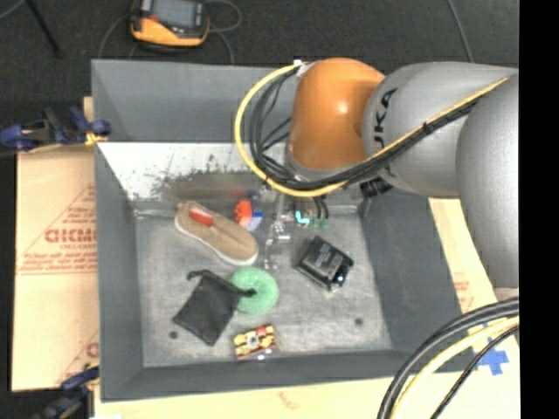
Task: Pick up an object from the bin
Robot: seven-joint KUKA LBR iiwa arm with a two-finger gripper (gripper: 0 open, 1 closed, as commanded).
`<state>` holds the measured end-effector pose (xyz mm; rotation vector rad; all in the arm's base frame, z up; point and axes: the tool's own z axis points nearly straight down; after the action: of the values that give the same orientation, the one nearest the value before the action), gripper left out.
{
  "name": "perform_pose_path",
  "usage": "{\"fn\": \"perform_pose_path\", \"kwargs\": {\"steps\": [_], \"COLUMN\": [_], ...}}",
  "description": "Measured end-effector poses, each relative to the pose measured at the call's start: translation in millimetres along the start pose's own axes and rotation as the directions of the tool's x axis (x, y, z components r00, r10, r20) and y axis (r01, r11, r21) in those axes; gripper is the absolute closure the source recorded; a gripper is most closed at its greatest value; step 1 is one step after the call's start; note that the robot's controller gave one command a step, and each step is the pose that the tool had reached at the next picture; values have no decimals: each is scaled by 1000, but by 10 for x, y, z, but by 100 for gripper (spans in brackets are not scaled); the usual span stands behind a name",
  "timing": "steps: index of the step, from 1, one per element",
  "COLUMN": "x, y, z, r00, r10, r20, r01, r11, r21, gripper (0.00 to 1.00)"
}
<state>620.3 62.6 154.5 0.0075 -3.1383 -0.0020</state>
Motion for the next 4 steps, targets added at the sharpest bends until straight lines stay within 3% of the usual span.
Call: {"fn": "perform_pose_path", "kwargs": {"steps": [1,2,4], "x": [-19,255,654], "y": [-2,198,657], "z": [-41,276,288], "r00": [1000,984,985], "r10": [1,180,175], "r20": [8,11,4], "r01": [-1,-180,-175], "r11": [1000,984,985], "r21": [0,-1,0], "gripper": [0,0,0]}}
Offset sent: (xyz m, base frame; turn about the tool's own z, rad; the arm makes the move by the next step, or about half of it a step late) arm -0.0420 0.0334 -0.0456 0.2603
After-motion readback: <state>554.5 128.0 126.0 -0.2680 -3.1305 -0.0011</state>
